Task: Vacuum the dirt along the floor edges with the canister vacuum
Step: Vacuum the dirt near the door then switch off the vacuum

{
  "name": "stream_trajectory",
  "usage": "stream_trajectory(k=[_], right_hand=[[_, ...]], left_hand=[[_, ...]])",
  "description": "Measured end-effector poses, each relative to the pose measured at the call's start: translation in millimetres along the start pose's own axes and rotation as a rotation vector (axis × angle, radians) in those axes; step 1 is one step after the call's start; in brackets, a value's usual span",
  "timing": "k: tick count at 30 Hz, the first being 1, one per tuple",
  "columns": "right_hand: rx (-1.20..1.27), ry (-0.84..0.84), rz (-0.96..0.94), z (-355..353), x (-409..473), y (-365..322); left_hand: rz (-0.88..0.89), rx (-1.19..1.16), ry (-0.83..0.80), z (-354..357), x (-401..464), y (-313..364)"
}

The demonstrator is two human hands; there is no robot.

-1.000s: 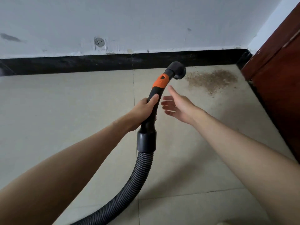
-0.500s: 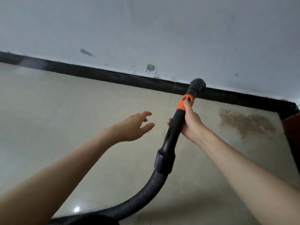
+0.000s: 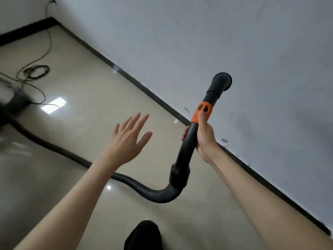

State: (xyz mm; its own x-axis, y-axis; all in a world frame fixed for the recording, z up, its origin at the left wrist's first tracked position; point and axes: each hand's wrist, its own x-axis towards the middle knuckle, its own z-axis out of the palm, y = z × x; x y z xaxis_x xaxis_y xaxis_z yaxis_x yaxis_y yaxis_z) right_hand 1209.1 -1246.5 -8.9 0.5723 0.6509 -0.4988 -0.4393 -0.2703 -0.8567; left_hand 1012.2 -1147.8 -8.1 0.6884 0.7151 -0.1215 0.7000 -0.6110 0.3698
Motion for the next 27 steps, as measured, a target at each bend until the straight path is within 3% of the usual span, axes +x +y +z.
stream_trajectory(k=[5, 9, 19, 27], right_hand=[[-0.166, -0.196, -0.093, 126.2, -33.4, -124.2], [-0.316, -0.326, -0.2, 220.0, -49.5, -183.5], [-0.576, -0.511, -0.409, 413.2, -41.8, -236.1], [-0.647, -0.619, -0.533, 575.4, 37.6, -259.7]], left_hand=[[-0.147, -0.014, 0.18, -167.4, -26.2, -44.0], [-0.247, -0.033, 0.261, -253.5, -44.8, -100.1], [-0.472, -0.056, 0.38, -348.0, -62.6, -227.5], [-0.569, 0.001, 0.385, -417.7, 11.5, -351.9]])
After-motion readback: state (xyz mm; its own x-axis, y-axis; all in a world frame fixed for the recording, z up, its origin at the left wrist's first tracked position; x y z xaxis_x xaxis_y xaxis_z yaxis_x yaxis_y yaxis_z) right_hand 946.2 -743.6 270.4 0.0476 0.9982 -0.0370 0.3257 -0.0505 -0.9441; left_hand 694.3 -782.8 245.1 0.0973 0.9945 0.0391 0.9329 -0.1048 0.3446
